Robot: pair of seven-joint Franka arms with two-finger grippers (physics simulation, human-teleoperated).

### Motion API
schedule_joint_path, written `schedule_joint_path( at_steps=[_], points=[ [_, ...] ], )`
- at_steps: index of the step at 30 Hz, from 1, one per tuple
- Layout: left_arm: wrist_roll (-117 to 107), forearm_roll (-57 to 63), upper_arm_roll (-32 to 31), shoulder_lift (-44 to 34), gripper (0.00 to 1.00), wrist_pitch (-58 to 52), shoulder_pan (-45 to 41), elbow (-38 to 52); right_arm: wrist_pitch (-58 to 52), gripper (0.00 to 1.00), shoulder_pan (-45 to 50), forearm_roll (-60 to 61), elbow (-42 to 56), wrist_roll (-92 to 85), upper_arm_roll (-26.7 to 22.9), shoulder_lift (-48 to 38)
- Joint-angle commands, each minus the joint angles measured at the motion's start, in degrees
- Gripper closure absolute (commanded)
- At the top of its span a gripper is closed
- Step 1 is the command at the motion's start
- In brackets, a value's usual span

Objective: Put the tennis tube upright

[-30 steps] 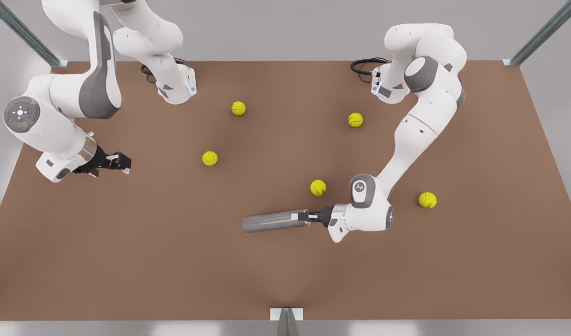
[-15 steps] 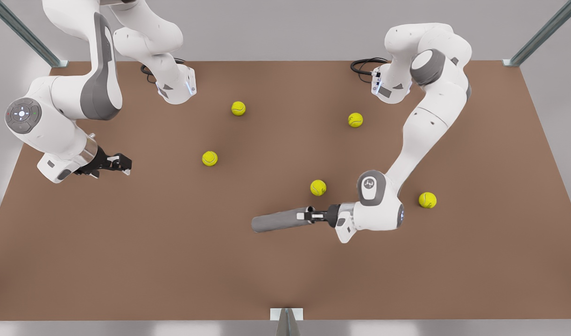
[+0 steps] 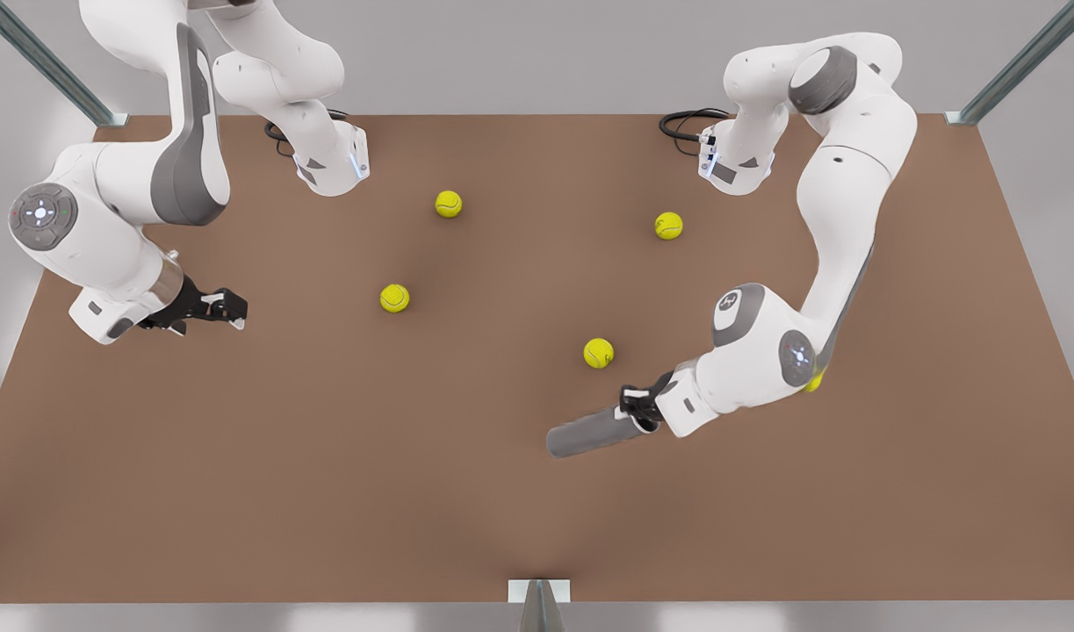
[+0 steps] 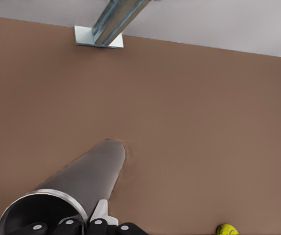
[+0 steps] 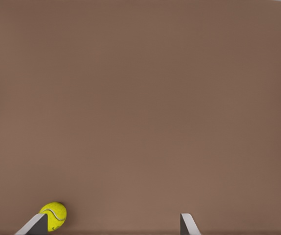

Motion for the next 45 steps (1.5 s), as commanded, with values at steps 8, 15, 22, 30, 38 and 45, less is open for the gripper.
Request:
schedule_joint_path(
  at_steps=[8, 15, 22, 30, 38, 45],
  points=[
    [-21.85, 22.38, -0.14, -3.67, 0.79, -13.18, -1.34, 0.14, -0.01, 0.0, 0.03, 0.05, 0.03, 0.01, -0.01, -0.2],
    [-24.22, 27.21, 0.3, -3.85, 0.79, -14.23, -2.57, 0.05, -5.99, 0.0, -0.06, -0.57, 4.6, 0.01, -0.27, -2.05],
    [-24.4, 28.09, 0.47, -2.53, 0.77, -14.06, -2.92, -0.04, -6.61, 0.0, -0.41, -0.48, 3.9, -0.17, -0.36, -1.87],
    [-24.4, 28.97, 0.56, -1.91, 0.14, -13.97, -2.92, -0.04, -6.25, 0.0, -0.32, -0.57, 3.54, -0.08, -0.36, -1.43],
    [-26.86, 28.44, -3.03, -3.58, 0.0, -26.52, -3.09, 5.49, -6.08, 0.0, -0.32, -0.48, 3.37, -0.08, -0.36, -1.17],
    [-7.1, 28.62, -7.44, -8.67, 0.0, -50.44, 5.7, 15.79, -5.99, 0.0, -0.15, -0.57, 3.37, 0.01, -0.27, -1.17]
  ],
)
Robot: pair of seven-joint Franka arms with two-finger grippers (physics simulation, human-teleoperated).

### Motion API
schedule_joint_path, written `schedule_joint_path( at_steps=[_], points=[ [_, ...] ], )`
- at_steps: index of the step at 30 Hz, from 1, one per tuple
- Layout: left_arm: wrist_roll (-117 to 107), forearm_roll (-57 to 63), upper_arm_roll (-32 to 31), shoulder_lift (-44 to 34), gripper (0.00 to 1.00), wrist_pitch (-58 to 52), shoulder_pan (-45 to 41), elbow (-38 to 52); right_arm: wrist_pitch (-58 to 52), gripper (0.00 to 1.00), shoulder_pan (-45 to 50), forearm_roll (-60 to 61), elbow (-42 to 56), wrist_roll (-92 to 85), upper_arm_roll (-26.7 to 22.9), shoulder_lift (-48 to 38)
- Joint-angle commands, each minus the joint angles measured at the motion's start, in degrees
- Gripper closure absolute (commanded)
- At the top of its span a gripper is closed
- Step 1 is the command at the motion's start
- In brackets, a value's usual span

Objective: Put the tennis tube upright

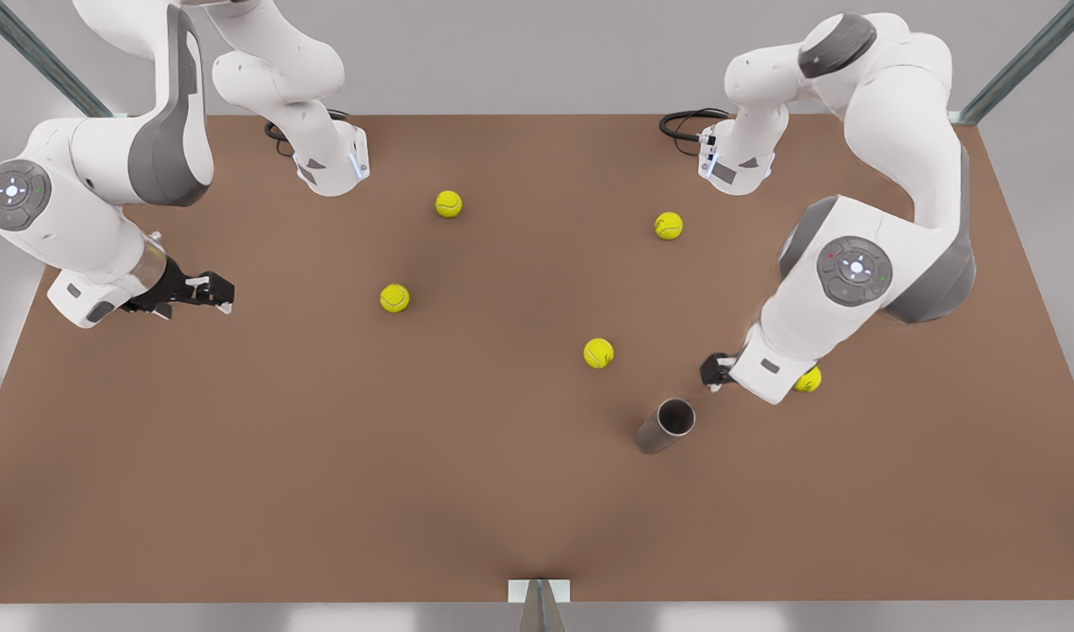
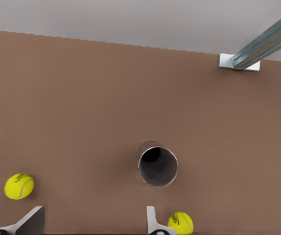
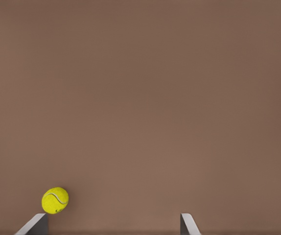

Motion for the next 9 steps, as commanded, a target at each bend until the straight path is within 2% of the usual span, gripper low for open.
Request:
schedule_joint_path(
  at_steps=[1, 2, 3, 9],
  points=[
    [27.05, -2.52, 9.76, -9.1, 0.0, -11.73, -4.26, -6.68, 0.13, 0.0, 0.1, 0.02, -0.05, 0.05, -0.09, -0.03],
    [31.3, -15.33, 31.12, -18.51, 0.0, -7.78, -17.2, -13.73, 0.13, 0.0, 0.1, 0.02, 0.04, 0.05, -0.01, -0.03],
    [31.65, -21.87, 34.23, -18.61, 0.0, -7.59, -17.2, -13.55, 0.13, 0.0, 0.1, 0.02, 0.04, -0.04, -0.1, -0.03],
    [31.57, -20.73, 33.88, -17.73, 0.0, -10.76, -17.56, -11.62, -0.31, 0.0, 0.01, -0.24, 0.39, -0.04, -0.1, -0.64]
  ],
)
